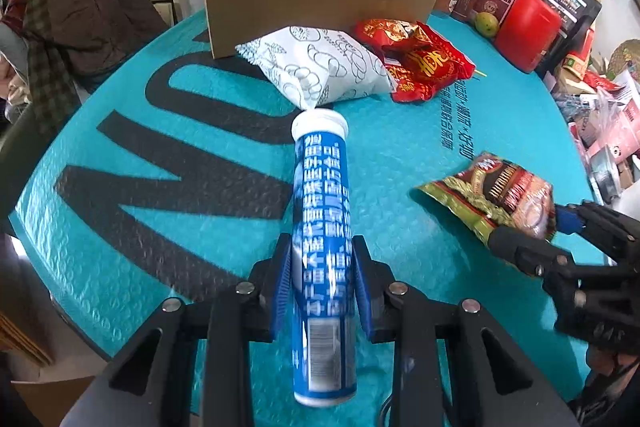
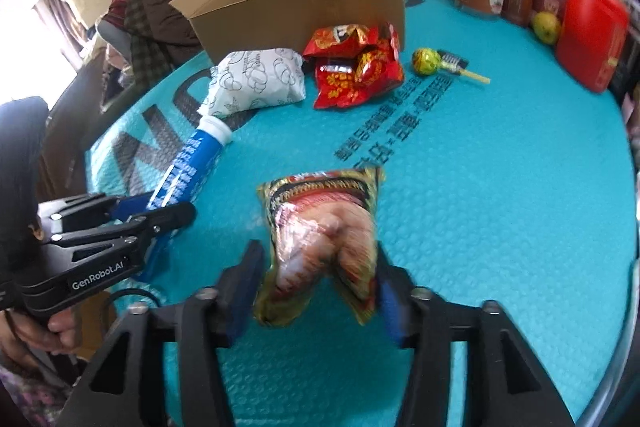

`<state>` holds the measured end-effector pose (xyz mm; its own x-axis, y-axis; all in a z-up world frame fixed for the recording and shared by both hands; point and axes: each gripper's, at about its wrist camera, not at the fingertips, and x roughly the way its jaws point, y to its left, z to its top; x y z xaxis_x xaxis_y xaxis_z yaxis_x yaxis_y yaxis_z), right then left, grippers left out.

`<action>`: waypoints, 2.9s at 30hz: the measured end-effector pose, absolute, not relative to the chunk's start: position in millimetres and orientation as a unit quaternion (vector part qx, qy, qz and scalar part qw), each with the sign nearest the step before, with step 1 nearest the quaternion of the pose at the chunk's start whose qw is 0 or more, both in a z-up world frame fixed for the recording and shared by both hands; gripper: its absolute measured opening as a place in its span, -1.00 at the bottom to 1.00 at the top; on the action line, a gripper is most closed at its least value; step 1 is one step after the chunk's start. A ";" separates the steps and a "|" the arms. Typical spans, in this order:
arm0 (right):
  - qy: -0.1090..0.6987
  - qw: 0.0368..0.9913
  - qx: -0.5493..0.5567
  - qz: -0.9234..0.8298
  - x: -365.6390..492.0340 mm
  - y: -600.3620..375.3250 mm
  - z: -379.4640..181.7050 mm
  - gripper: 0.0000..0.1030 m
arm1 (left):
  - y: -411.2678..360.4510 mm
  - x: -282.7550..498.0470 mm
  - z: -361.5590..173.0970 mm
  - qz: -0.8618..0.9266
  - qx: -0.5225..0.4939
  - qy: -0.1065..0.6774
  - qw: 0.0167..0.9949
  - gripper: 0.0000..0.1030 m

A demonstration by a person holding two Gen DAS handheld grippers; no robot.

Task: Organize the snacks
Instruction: 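Grasp the blue-white tube with the left tool while the right tool grasps the cereal sachet, then lift both held snacks and carry them toward the cardboard box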

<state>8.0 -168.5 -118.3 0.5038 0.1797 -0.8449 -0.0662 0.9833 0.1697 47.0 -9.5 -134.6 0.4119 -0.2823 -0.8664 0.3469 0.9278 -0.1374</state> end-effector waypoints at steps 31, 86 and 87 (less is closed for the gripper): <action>0.482 0.874 0.034 0.056 20.1 -173.3 -133.8 -0.12 | -28.1 49.7 -130.8 -0.203 0.065 0.466 0.859 -0.46; 0.304 0.946 0.026 0.111 14.6 -196.9 26.0 -0.12 | -26.5 36.0 31.2 -0.261 0.002 0.239 0.935 -0.46; 0.303 0.946 0.026 0.112 16.2 -198.2 27.9 -0.12 | -26.8 39.6 33.1 -0.261 0.001 0.237 0.936 -0.46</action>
<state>16.2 -198.2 27.9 0.7914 0.2269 -0.5676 -0.1956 0.9737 0.1164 39.6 -26.8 33.1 0.7507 -0.4887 -0.4445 0.4895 0.8633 -0.1224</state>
